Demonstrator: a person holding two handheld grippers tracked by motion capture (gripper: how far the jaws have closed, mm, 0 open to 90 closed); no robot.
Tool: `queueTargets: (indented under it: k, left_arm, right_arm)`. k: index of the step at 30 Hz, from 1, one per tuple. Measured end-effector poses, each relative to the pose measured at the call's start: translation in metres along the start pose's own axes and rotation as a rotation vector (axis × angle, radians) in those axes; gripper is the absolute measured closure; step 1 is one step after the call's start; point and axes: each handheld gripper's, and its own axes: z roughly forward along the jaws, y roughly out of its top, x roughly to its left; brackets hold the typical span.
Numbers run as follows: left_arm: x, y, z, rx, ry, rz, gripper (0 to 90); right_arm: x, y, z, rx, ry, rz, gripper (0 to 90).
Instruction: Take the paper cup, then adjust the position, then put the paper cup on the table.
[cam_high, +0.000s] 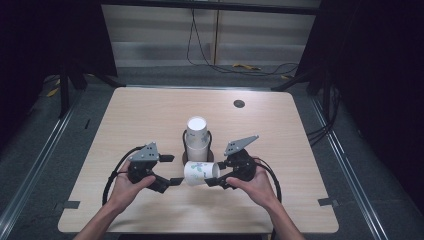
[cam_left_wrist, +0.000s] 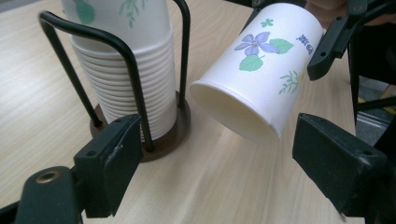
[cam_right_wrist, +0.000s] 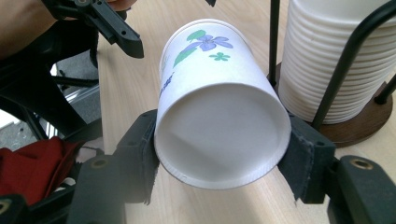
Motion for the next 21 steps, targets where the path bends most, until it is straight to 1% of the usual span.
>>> queueTargets:
  k: [1, 2, 4, 6, 10, 11, 12, 13, 14, 15, 16, 18, 19, 21]
  left_arm:
    - [0.0005, -0.0001, -0.0007, -0.009, 0.002, -0.004, 16.1]
    - [0.0007, -0.0004, -0.0009, -0.018, 0.003, -0.010, 16.1]
    - [0.0008, -0.0008, -0.0013, -0.033, 0.011, -0.006, 16.0]
    - [0.0007, -0.0009, -0.0009, -0.041, 0.003, -0.012, 16.0]
    - [-0.0003, -0.0004, -0.0005, -0.050, 0.007, -0.007, 16.0]
    - [-0.0004, -0.0001, 0.0003, -0.061, 0.005, -0.006, 16.0]
    - [0.0008, -0.0001, 0.0016, -0.065, -0.003, -0.010, 16.0]
    - [0.0008, -0.0001, 0.0016, -0.065, -0.003, -0.010, 16.0]
    - [0.0006, -0.0004, 0.0026, -0.074, -0.015, -0.020, 16.0]
    - [0.0005, -0.0007, 0.0046, -0.072, -0.028, -0.009, 16.0]
    - [0.0005, -0.0007, 0.0046, -0.072, -0.028, -0.009, 16.0]
    - [0.0005, -0.0007, 0.0056, -0.082, -0.023, -0.007, 16.0]
    - [0.0000, -0.0006, 0.0053, -0.084, -0.031, -0.003, 16.0]
    - [-0.0012, 0.0000, 0.0044, -0.091, -0.036, 0.001, 16.0]
  right_arm:
    - [-0.0005, -0.0007, -0.0004, -0.014, 0.011, 0.006, 36.6]
    - [-0.0005, -0.0007, -0.0004, -0.014, 0.011, 0.006, 36.6]
    - [-0.0010, -0.0011, -0.0004, -0.030, 0.014, 0.008, 36.5]
    - [-0.0020, -0.0019, -0.0005, -0.050, 0.023, 0.012, 36.6]
    - [-0.0035, -0.0036, 0.0008, -0.056, 0.027, 0.016, 36.6]
    - [-0.0040, -0.0038, 0.0009, -0.060, 0.026, 0.014, 36.5]
    - [-0.0050, -0.0036, 0.0009, -0.073, 0.034, 0.020, 36.5]
    - [-0.0050, -0.0036, 0.0009, -0.073, 0.034, 0.020, 36.5]
    - [-0.0057, -0.0035, 0.0009, -0.078, 0.034, 0.021, 36.5]
    - [-0.0067, -0.0034, 0.0007, -0.092, 0.031, 0.027, 36.6]
    - [-0.0067, -0.0034, 0.0007, -0.092, 0.031, 0.027, 36.6]
    - [-0.0084, -0.0028, 0.0003, -0.112, 0.033, 0.027, 36.6]
    - [-0.0092, -0.0029, 0.0005, -0.119, 0.043, 0.029, 36.6]
    - [-0.0090, -0.0031, 0.0013, -0.126, 0.045, 0.031, 36.6]
